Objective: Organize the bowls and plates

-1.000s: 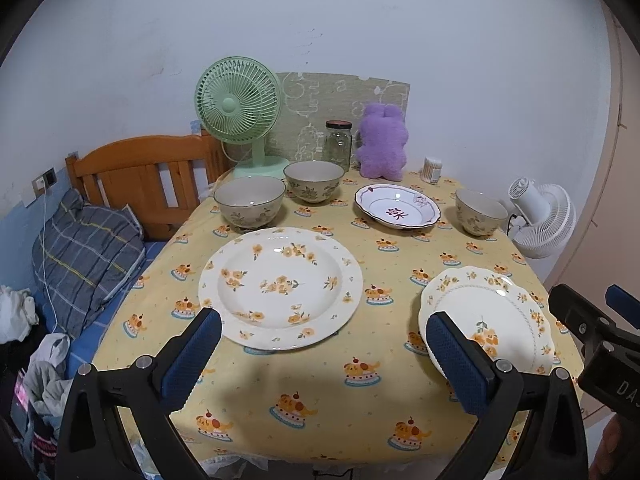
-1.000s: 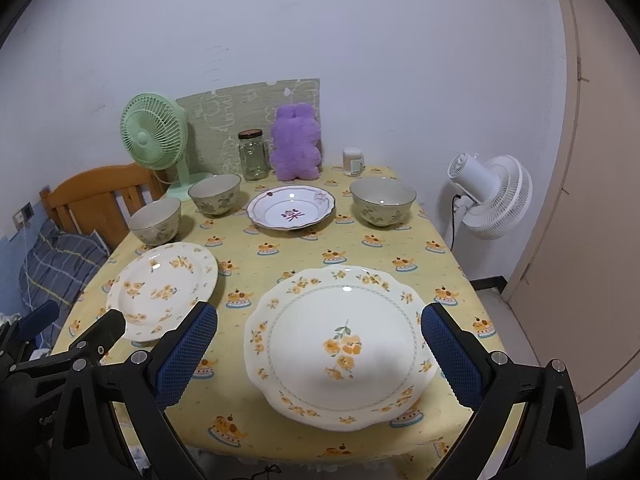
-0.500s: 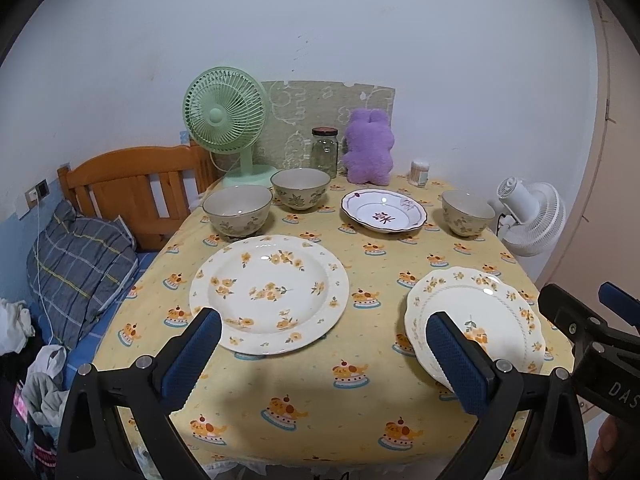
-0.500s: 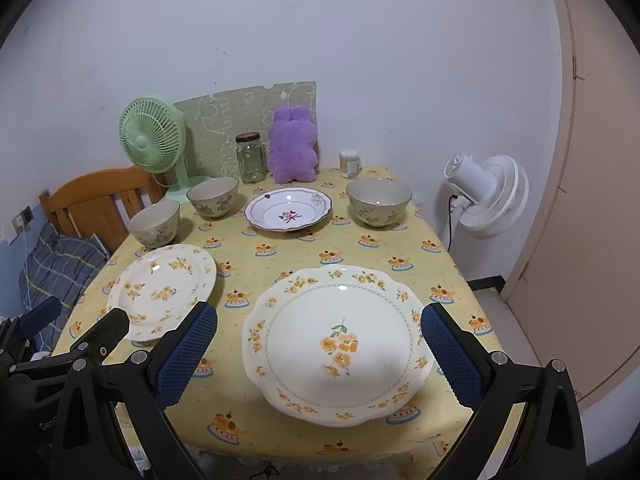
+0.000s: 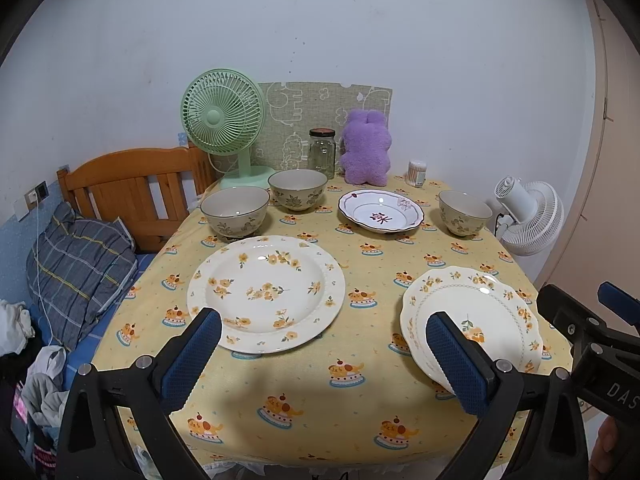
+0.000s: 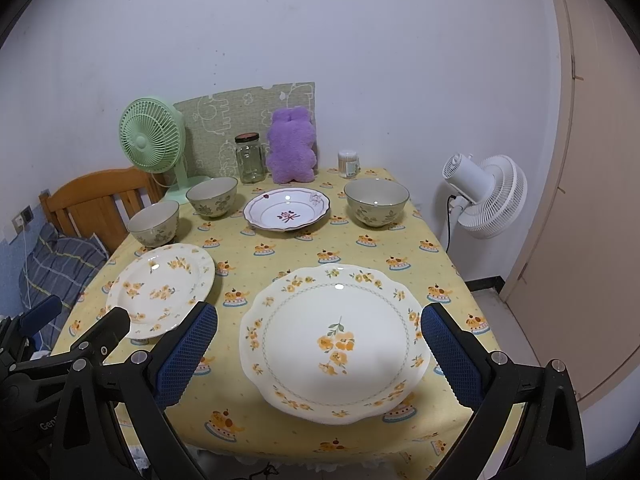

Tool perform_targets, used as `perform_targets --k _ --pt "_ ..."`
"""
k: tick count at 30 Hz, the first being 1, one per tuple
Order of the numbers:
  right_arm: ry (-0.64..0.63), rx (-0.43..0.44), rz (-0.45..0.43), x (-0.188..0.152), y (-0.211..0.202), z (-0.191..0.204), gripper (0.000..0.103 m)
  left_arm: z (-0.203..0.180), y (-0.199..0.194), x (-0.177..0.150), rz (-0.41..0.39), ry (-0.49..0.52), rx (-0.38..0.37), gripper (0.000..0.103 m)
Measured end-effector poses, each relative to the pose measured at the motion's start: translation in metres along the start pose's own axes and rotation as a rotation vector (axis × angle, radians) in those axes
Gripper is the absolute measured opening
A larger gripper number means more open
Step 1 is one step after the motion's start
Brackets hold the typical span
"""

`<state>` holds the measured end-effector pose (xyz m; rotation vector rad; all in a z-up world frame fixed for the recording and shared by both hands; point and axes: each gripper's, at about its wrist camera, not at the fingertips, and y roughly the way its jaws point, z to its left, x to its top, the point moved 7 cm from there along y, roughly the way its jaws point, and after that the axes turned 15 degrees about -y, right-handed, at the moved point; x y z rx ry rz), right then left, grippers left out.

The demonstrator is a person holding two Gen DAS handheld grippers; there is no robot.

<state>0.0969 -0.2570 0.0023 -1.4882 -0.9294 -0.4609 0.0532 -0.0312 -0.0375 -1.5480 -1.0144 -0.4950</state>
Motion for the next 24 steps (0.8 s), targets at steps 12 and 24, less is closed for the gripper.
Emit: perform_targets --k 12,24 --pt "-0.004 0.0 -0.002 -0.001 -0.001 0.001 0.103 0.003 -0.004 -0.002 -0.004 -0.006 0.003 0.103" --pt "0.004 0.0 0.018 -0.001 0.0 0.013 0.103 0.019 -0.005 0.002 0.006 -0.004 0.012 0.103"
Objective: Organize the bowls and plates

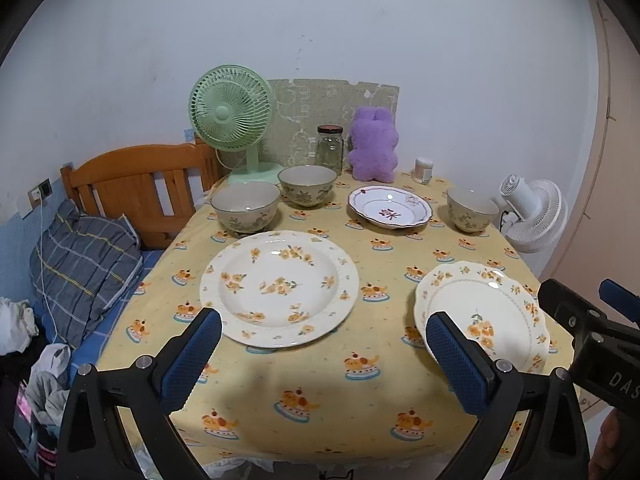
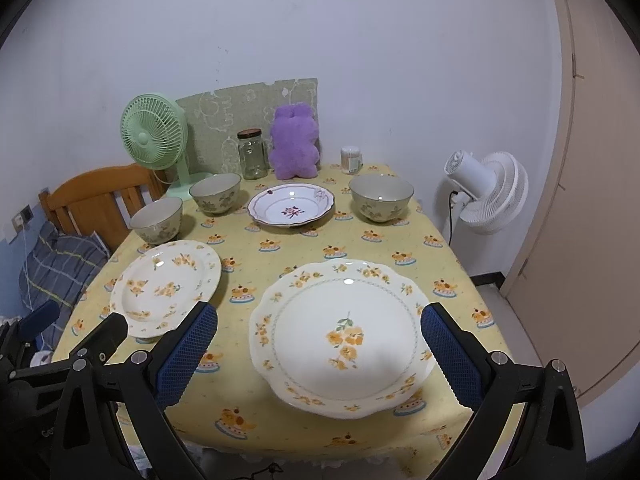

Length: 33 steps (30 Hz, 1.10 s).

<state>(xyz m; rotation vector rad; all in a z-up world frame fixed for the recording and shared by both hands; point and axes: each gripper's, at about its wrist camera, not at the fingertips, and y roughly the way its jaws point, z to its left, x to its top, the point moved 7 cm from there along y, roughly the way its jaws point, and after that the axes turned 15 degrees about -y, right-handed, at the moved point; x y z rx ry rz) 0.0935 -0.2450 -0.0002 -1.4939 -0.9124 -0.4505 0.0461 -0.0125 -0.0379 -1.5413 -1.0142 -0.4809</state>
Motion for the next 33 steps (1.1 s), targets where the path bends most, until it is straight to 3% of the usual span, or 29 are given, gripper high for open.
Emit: perform_targets --k 16,27,33 --pt "0.023 -0.094 0.072 0.015 0.004 0.02 0.103 0.01 0.022 0.026 0.077 0.03 -0.076 0.101" --pt "0.084 -0.155 0.121 0.013 0.042 -0.031 0.103 -0.044 0.061 0.024 0.12 0.099 -0.111 0.099" --pt "0.1 -0.072 0.165 0.011 0.083 -0.069 0.103 -0.082 0.092 0.016 0.152 0.094 -0.085 0.097"
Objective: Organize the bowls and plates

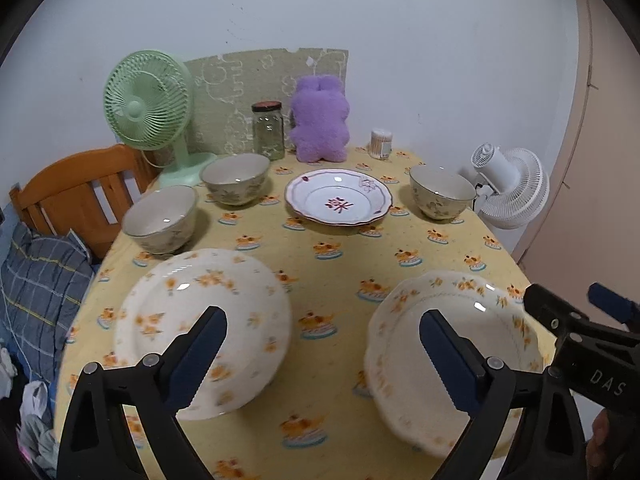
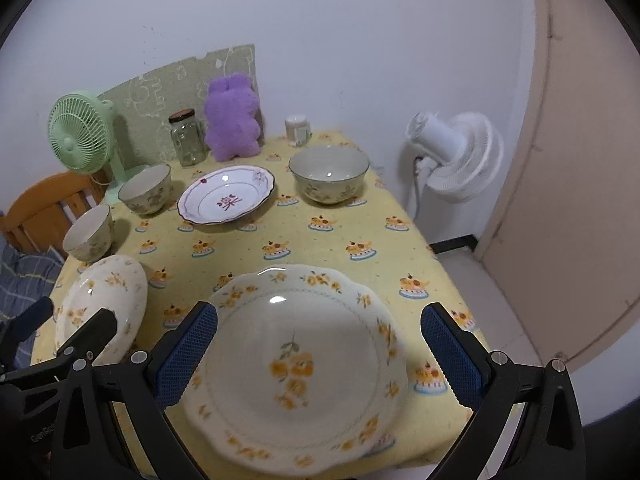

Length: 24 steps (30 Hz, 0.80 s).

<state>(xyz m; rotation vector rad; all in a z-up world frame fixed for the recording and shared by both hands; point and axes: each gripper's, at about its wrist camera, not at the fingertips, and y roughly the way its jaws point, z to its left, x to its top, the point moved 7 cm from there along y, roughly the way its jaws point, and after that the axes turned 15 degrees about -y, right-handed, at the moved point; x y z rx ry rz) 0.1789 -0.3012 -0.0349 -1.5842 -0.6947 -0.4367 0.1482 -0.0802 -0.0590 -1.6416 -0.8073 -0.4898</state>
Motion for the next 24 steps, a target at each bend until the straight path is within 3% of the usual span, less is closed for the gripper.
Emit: perform_targets --k 11,19,24 --pt "-0.143 0.032 0.152 -0.013 0.076 -0.037 0.101 -0.036 0.068 -0.029 0.136 -0.038 0.091 0.089" --pt "-0.149 0.11 0.264 -0.035 0.114 -0.044 0.087 -0.035 0.093 -0.051 0.237 -0.07 0.162 0.074" --pt "-0.152 0.164 0.342 -0.046 0.132 -0.041 0.066 -0.038 0.106 -0.061 0.287 -0.064 0.181 0.06"
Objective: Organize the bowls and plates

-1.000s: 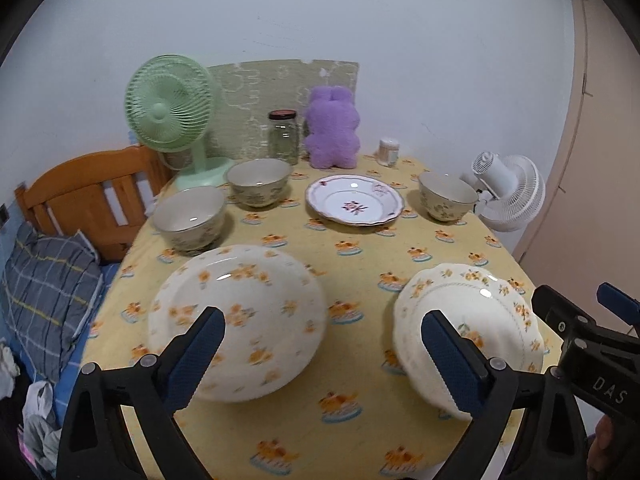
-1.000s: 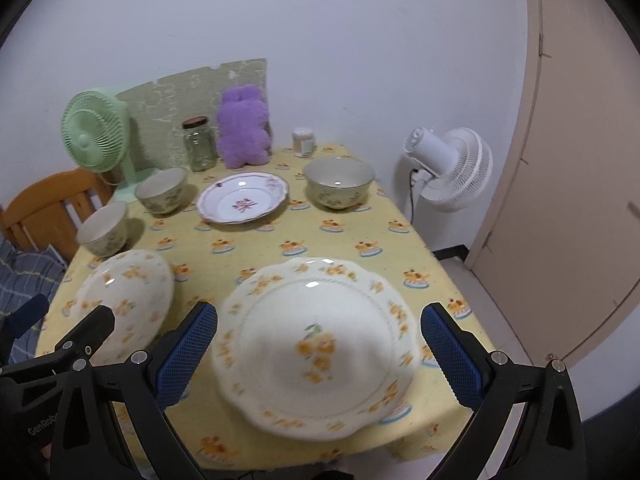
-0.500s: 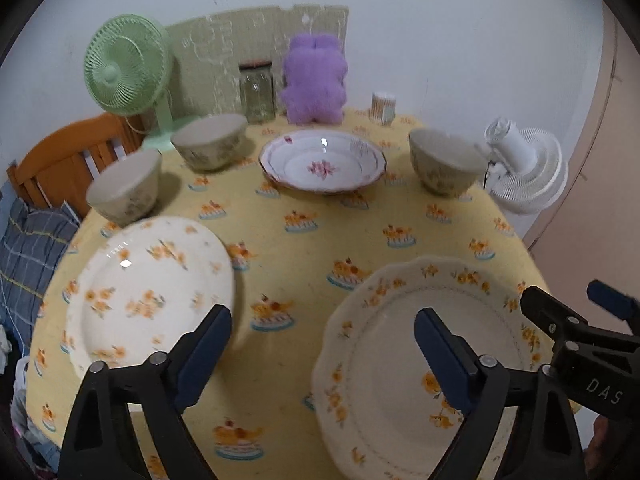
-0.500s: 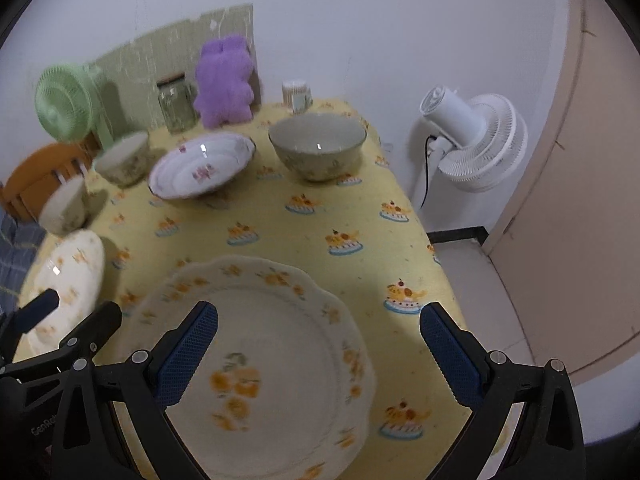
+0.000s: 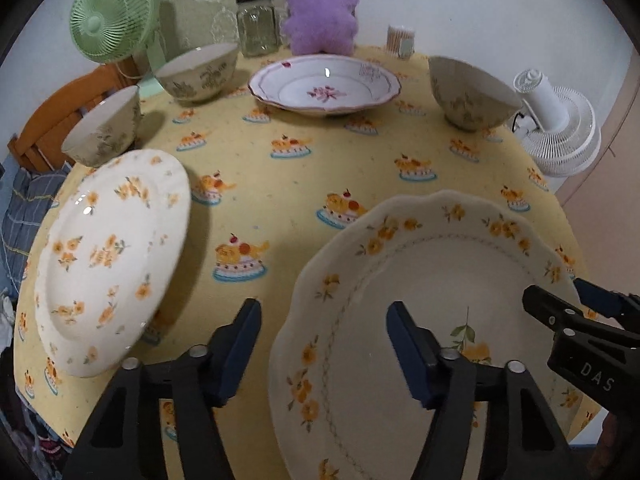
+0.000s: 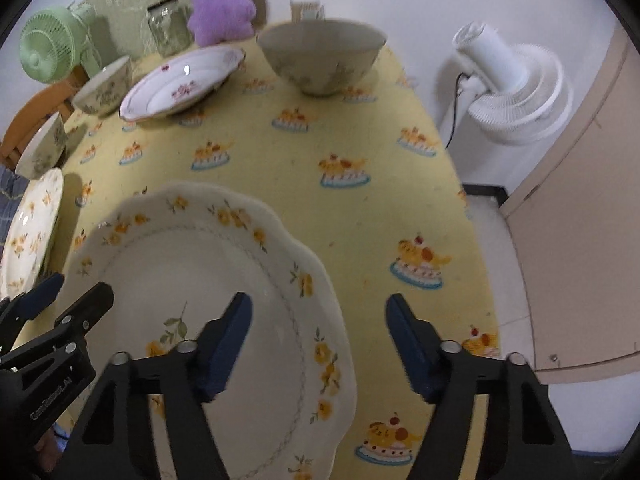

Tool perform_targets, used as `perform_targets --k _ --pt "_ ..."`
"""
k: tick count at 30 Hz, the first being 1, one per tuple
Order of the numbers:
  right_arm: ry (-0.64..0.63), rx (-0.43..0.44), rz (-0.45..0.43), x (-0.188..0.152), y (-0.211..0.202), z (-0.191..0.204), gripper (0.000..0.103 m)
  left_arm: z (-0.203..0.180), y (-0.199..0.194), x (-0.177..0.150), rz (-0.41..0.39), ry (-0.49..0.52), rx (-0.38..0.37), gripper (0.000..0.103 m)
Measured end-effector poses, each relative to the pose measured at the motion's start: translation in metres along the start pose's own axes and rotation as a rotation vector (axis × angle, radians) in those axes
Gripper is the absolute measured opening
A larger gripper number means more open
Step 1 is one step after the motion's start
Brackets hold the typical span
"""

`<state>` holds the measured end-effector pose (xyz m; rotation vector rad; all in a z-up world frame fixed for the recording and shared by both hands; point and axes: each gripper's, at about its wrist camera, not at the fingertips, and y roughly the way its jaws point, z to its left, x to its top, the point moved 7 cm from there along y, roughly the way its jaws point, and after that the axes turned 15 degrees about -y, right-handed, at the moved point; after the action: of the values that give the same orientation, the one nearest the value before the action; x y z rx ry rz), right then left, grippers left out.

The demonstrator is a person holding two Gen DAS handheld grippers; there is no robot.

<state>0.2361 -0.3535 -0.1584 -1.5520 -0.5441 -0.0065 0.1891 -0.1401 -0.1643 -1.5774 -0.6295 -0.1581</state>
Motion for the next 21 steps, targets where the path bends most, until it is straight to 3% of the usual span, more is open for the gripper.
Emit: perform_targets --k 1,6,21 --pt "0.0 0.01 0.01 -0.001 0.002 0.001 0.064 -0.001 0.003 -0.001 0.015 0.003 0.006 0.053" --pt "-0.019 0.066 0.024 0.004 0.006 0.009 0.054 -0.001 0.005 0.0 0.029 -0.008 0.019 0.054" --pt "-0.045 0.061 0.055 0.04 0.014 0.019 0.054 0.005 0.017 0.033 0.041 0.0 0.033 0.054"
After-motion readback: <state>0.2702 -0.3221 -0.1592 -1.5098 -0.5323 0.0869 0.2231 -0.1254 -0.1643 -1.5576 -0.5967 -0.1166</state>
